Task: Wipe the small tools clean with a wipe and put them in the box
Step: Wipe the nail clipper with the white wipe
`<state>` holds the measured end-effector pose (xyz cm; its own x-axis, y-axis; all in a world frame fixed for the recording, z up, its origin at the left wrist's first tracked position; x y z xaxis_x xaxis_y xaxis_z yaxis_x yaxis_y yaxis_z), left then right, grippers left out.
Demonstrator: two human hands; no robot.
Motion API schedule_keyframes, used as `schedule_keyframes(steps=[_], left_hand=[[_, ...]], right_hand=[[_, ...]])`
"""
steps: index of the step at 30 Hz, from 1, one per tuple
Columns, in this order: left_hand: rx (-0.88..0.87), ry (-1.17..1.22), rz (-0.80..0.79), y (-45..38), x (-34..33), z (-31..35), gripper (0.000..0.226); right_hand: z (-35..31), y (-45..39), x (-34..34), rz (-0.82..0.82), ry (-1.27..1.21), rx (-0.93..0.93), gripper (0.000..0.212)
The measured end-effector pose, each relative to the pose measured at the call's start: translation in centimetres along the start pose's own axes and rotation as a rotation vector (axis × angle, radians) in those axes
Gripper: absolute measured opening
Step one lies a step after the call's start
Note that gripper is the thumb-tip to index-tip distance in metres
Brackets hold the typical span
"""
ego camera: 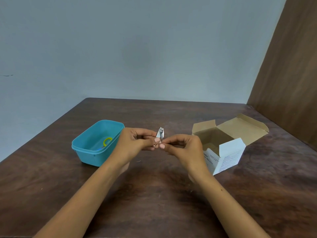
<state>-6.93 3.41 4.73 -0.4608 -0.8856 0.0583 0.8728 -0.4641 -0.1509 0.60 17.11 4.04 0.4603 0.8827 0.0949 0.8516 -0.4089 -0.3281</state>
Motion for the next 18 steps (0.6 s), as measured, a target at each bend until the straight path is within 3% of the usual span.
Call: schedule_keyframes(steps=[2,5,9,13,18], left_hand=[[0.064,0.077,-0.011,-0.1,0.2,-0.1,0.016],[0.146,0.185,0.027,-0.2,0.7,-0.4,0.014],[0.116,0.058,0.047,0.0,0.7,-0.7,0.019],[0.12,0.061,-0.005,0.1,0.0,-0.8,0.023],[0.153,0.091,-0.096,0.3,-0.6,-0.7,0.023]], right_hand=[[0.5,0.1,0.5,0.031,-0.167,-0.102,0.013],[0.5,0.1,1.3,0.123,-0.19,-0.101,0.012],[-1.7,0.5,2.2,0.311,0.096,0.197,0.01],[-3.1,1.1,0.5,0.228,0.396,0.512,0.013],[-2.4,0.6,-0.3,0.192,0.608,0.545,0.023]])
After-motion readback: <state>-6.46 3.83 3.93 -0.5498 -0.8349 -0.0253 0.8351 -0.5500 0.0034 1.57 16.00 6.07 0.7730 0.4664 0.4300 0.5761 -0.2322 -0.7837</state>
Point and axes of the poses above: each hand's wrist, its own y-axis away from the middle knuckle, its own x-axis out of the back of the hand, z = x × y, the point moved 6 cm from there along -y, towards the middle knuckle, and after that the axes turned 1 degree about x, right-handed, at the moved point
